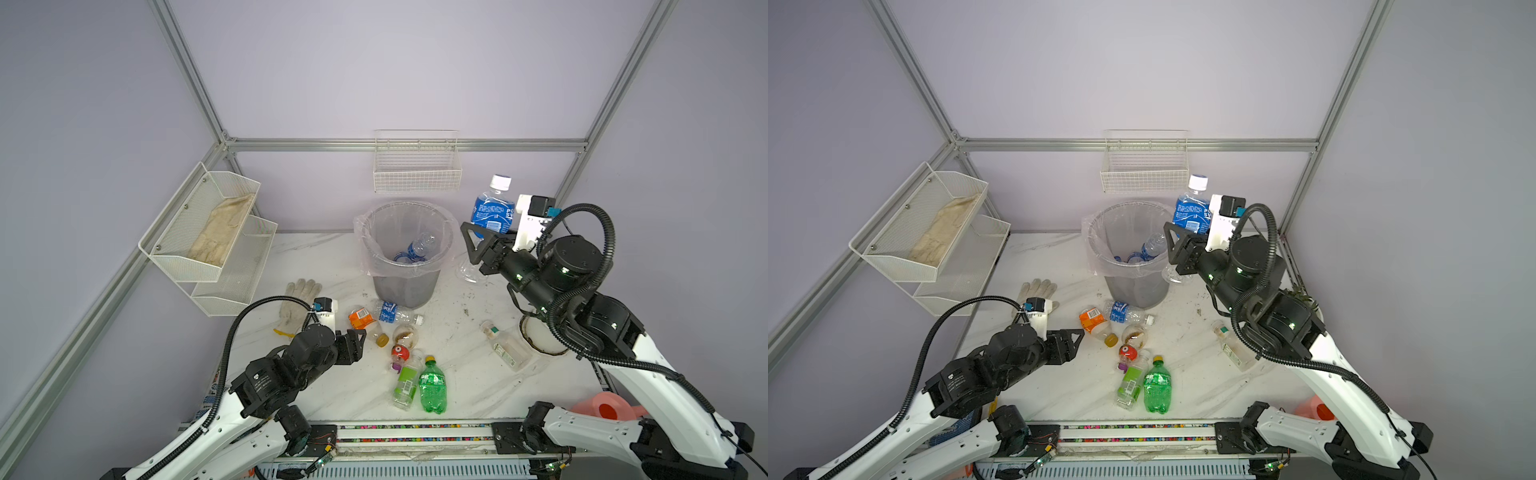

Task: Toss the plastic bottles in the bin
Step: 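Lift the Pocari Sweat bottle with the right gripper and carry it over the bin, then open the right gripper over the bin to drop the bottle, then withdraw the right gripper from the bin while the left gripper reaches toward the green bottles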

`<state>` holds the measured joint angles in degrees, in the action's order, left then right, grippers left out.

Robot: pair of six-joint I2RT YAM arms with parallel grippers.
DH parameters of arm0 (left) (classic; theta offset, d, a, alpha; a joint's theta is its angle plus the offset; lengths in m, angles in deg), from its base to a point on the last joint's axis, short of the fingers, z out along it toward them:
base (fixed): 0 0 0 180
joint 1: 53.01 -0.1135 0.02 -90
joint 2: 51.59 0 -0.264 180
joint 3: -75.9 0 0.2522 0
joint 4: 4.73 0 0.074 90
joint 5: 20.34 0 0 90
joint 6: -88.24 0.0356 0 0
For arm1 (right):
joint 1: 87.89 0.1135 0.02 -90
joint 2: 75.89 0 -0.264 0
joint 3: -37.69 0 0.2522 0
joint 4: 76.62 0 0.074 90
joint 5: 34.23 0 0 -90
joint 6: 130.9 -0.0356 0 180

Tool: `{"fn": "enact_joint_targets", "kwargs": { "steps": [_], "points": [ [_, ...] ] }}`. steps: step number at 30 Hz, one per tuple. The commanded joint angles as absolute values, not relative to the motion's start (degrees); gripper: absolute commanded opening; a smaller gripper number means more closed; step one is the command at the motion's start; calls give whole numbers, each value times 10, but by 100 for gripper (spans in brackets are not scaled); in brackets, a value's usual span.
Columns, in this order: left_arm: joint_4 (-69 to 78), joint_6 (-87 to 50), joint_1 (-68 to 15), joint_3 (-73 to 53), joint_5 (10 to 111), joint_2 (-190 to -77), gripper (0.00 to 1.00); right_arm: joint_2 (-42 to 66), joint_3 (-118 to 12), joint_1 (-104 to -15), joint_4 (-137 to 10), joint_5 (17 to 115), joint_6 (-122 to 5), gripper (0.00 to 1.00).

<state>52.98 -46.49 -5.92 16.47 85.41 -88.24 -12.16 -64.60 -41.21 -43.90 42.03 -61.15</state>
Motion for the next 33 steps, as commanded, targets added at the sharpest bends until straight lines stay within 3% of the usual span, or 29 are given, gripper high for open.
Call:
{"fn": "enact_joint_targets", "kwargs": {
  "steps": [1,7,10,11,12,13,14,17,27,33],
  "points": [
    [513,-478,-55,190,850,-873,73,-86,-692,-409,-462,413,-592,23],
    [513,-480,-51,184,846,-870,73,63,-809,-420,-426,393,-582,27],
    [514,-481,-47,179,842,-873,72,151,-869,-466,-402,449,-589,27],
    [514,-482,-44,178,840,-873,73,186,-898,-481,-384,474,-592,34],
    [515,-483,-42,177,840,-874,73,218,-928,-493,-357,485,-594,54],
    [514,-484,-39,177,838,-873,73,253,-971,-500,-321,494,-593,91],
    [515,-486,-34,178,839,-872,74,284,-1017,-501,-283,493,-592,98],
    [519,-492,-22,181,846,-868,75,304,-1063,-493,-249,487,-577,98],
    [518,-489,-4,173,850,-913,75,137,-862,-493,-367,481,-592,97],
    [499,-500,17,185,841,-939,83,82,-804,-493,-382,475,-595,97]
  ]
}}
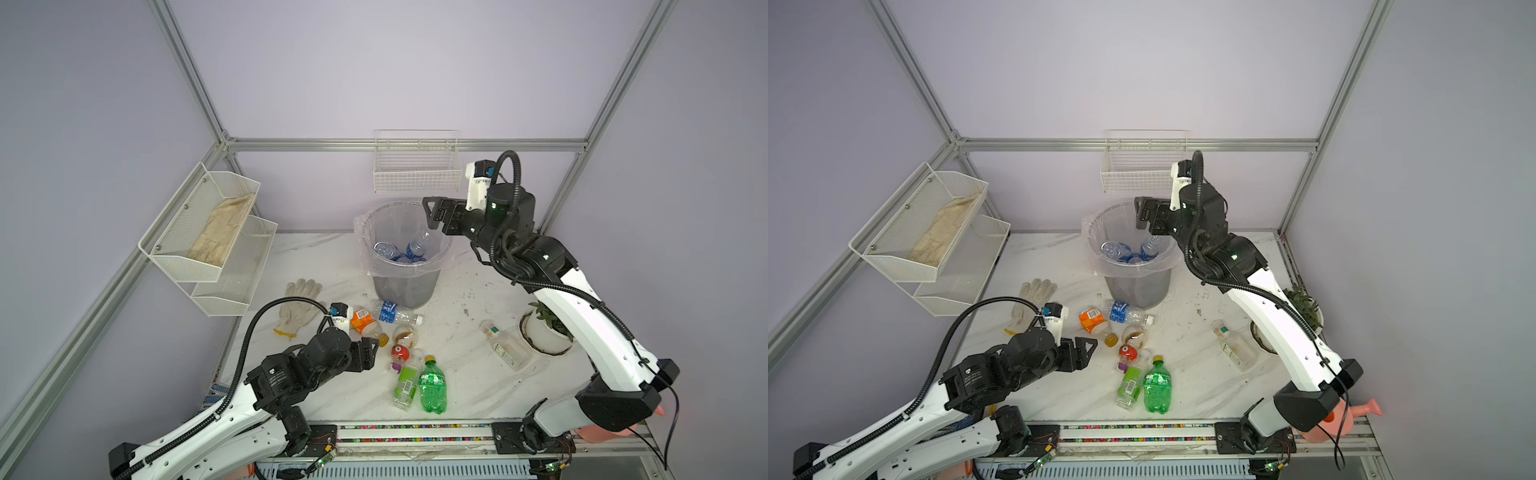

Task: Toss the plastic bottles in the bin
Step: 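Withdraw the right gripper from the bin while the left gripper reaches toward the green bottles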

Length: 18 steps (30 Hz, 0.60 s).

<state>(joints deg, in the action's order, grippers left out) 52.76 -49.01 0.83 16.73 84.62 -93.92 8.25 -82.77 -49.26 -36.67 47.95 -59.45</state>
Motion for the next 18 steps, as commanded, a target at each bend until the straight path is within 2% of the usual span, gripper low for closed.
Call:
{"fn": "enact_joint_targets", "kwargs": {
  "steps": [1,8,18],
  "points": [
    [491,-504,19,190,835,-943,84,75,-797,-493,-382,474,-595,98],
    [455,-515,50,201,816,-988,88,36,-755,-493,-389,464,-603,98],
    [424,-530,116,188,828,-1084,87,-13,-718,-493,-385,480,-631,97]
  ]
}}
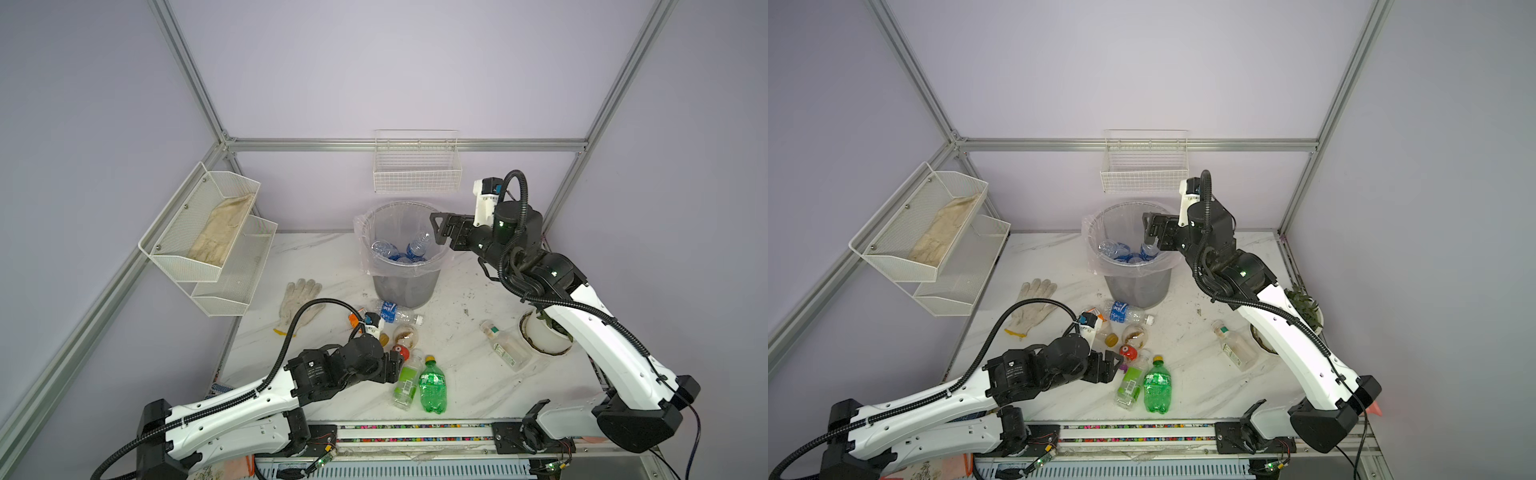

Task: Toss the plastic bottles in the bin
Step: 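Withdraw the right gripper from the bin while the left gripper reaches toward the green bottles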

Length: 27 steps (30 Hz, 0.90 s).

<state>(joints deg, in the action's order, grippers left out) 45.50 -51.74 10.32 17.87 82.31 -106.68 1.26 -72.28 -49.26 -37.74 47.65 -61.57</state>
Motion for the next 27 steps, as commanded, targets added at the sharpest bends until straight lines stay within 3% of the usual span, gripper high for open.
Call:
{"fn": "enact_joint_targets", "kwargs": {
  "steps": [1,27],
  "points": [
    [422,-531,121,186,829,-1093,87,-17,-717,-493,-386,488,-629,98],
    [357,-544,161,154,798,-1276,76,-88,-639,-493,-391,489,-648,97]
  ]
}}
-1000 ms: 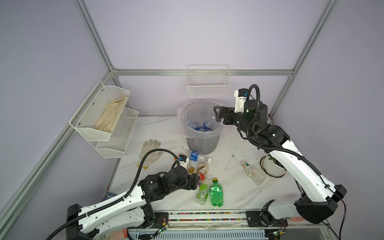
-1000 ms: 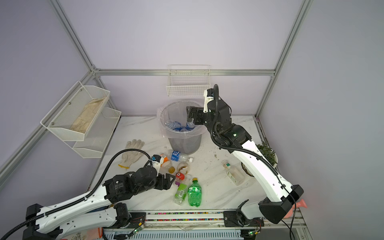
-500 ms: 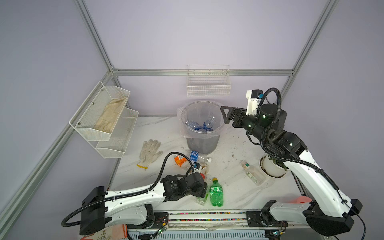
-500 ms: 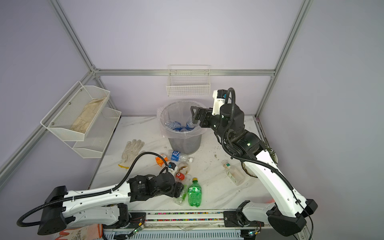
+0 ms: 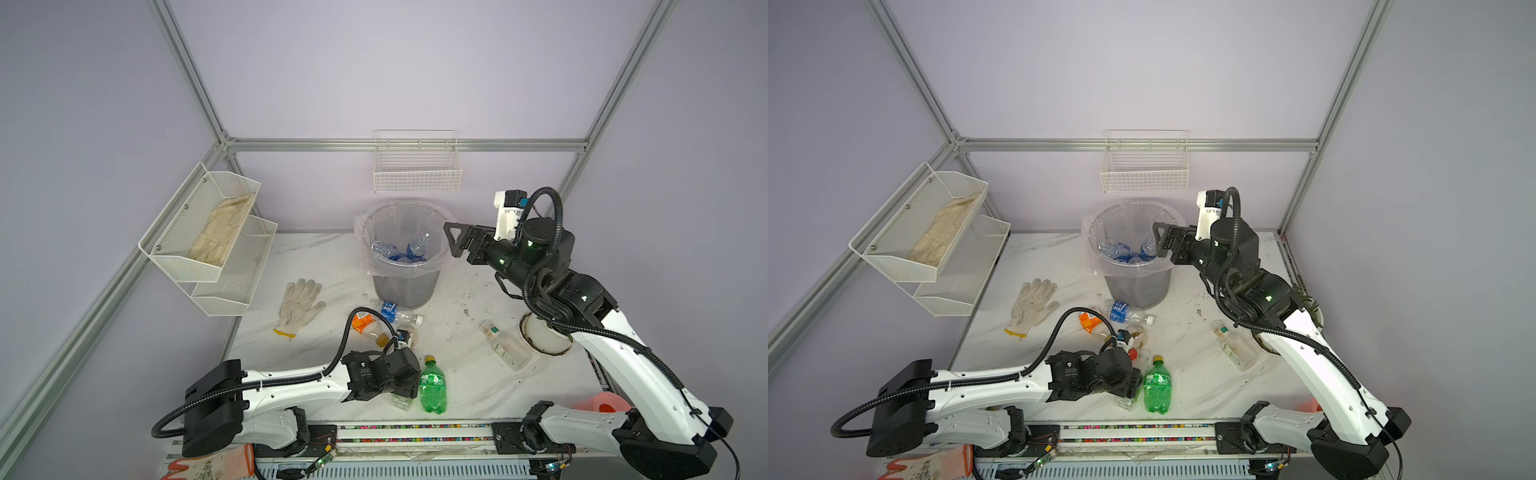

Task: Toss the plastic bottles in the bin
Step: 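Withdraw the right gripper from the bin while the left gripper reaches toward the green bottles, then close the left gripper around the clear green-labelled bottle beside the Sprite bottle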

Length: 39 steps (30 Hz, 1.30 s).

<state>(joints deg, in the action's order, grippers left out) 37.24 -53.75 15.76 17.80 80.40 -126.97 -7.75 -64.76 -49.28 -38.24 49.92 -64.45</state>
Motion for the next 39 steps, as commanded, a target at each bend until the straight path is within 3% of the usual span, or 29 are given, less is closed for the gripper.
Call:
{"fn": "enact_joint_targets", "kwargs": {
  "steps": [1,25,33,39],
  "points": [
    [358,-545,162,154,798,-1281,76,-90,-636,-493,-391,490,-647,97],
    [404,-547,168,107,807,-1393,66,-126,-565,-493,-395,479,-666,97],
    [435,-542,173,88,835,-1390,46,-138,-546,-493,-395,475,-670,97],
    [475,-531,186,58,879,-1365,43,-150,-531,-493,-394,471,-673,97]
  ]
}}
